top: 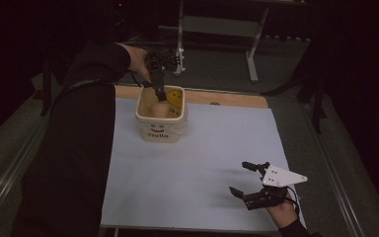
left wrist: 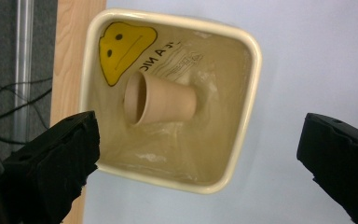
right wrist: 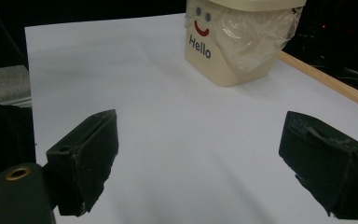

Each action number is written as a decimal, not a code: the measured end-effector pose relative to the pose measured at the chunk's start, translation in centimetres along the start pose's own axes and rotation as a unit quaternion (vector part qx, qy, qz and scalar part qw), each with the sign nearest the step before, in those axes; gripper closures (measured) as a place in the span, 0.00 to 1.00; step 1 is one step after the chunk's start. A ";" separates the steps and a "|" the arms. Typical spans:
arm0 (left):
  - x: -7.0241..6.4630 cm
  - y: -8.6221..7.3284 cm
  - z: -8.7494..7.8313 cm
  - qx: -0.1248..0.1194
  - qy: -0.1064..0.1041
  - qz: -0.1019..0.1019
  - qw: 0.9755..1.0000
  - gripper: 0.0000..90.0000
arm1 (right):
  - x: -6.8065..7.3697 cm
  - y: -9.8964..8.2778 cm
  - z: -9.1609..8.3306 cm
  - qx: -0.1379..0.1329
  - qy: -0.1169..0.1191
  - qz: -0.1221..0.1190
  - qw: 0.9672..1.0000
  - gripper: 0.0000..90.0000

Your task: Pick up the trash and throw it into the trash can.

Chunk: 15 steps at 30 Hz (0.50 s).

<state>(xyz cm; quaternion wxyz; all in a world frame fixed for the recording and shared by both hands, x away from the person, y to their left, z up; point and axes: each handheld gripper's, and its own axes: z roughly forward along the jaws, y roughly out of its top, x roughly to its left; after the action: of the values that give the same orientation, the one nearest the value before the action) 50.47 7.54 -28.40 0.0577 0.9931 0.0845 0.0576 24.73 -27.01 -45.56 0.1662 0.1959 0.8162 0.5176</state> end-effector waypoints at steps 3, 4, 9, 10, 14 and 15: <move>-0.1 -0.1 0.3 0.002 0.003 0.007 1.000 0.00 | 0.1 0.0 0.0 0.000 0.000 0.000 1.000 0.13; -0.2 -0.2 0.3 0.002 0.005 0.009 1.000 0.00 | 0.1 0.0 0.0 0.001 0.000 0.000 1.000 0.13; -0.4 -0.5 0.9 -0.008 0.004 0.005 1.000 0.00 | 0.2 0.1 0.0 0.001 0.001 -0.003 1.000 0.13; -0.4 -0.5 1.0 -0.006 0.004 0.006 1.000 0.00 | 0.2 0.1 0.0 0.001 0.001 -0.003 1.000 0.13; -0.5 -0.9 2.1 -0.012 -0.001 0.002 1.000 0.00 | 0.3 0.1 0.0 0.000 0.001 -0.005 1.000 0.13; -0.5 -1.0 2.4 -0.012 -0.003 -0.002 1.000 0.00 | 0.3 0.1 0.0 0.001 0.002 -0.005 1.000 0.13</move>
<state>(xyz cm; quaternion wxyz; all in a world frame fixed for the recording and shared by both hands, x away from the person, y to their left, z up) 50.09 8.15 -30.96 0.0702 0.9923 0.0855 0.0555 24.49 -26.86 -45.46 0.1671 0.1906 0.8182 0.5161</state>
